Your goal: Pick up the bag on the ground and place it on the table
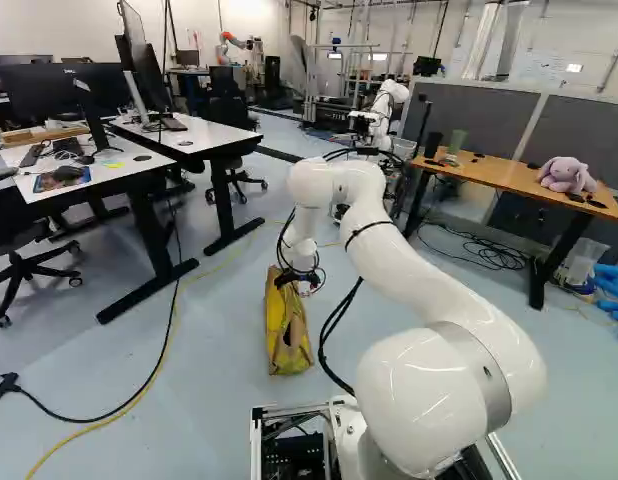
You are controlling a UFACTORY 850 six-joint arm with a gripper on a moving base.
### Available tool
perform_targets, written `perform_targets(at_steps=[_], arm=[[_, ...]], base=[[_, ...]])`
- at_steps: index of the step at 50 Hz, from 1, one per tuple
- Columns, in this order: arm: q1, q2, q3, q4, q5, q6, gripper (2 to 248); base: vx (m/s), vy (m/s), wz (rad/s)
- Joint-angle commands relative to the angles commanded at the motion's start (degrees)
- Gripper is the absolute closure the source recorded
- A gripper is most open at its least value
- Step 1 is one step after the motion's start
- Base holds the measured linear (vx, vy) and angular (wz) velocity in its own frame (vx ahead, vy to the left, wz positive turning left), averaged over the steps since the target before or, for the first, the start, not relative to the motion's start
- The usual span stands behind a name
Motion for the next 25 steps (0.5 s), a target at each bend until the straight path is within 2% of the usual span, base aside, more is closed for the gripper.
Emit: perform_targets(at_steps=[25], arm=[[0.0,-5.3,-4.7,0.0,0.0,0.0,3]], base=[[0.0,0.0,0.0]])
